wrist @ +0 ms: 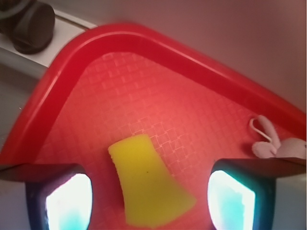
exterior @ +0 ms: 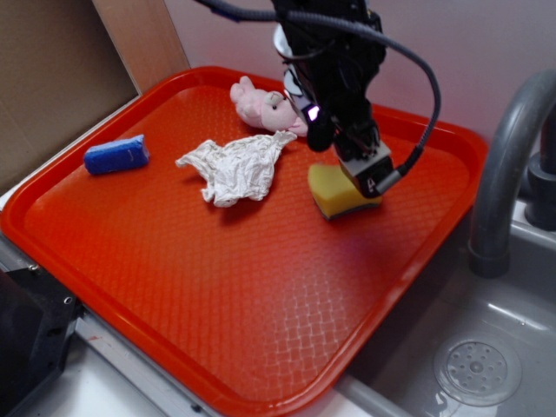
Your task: Grab the green sponge.
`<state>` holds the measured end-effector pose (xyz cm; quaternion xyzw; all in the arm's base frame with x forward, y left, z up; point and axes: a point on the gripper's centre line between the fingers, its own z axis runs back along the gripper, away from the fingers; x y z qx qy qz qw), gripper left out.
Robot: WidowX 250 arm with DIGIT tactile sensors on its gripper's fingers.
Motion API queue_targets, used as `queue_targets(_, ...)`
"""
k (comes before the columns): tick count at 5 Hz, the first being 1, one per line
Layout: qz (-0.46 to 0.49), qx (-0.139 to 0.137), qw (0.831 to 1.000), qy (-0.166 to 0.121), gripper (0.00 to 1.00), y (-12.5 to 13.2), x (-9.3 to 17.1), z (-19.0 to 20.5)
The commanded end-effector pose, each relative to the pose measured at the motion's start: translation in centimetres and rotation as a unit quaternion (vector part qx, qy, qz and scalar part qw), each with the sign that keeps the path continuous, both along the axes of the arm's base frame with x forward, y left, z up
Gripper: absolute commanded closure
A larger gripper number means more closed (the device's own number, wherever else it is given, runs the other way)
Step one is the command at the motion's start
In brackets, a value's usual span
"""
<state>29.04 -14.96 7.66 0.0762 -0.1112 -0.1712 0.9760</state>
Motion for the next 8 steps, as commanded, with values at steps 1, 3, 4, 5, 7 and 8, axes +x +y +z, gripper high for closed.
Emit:
queue_targets(1, -0.006, -0.012, 1.0, 0.022, 0.0, 0.4, 1.2, -2.2)
queue_targets(3, -0.021, -0.008, 0.999, 0.046, 0.0, 0.8, 1.1, -4.0)
queue_targets(4, -0.025, -0.01, 0.998, 0.053, 1.0, 0.7, 1.0, -4.1)
queue_targets(5, -0.021, -0.006, 0.998, 0.051, 1.0, 0.7, 0.9, -3.7)
queue_targets(7, 0.047, 0.117, 0.992, 0.03, 1.0, 1.0, -0.5, 2.4)
queue_targets(8, 0.117, 0.118, 0.986, 0.031, 1.0, 1.8, -2.0, 5.8)
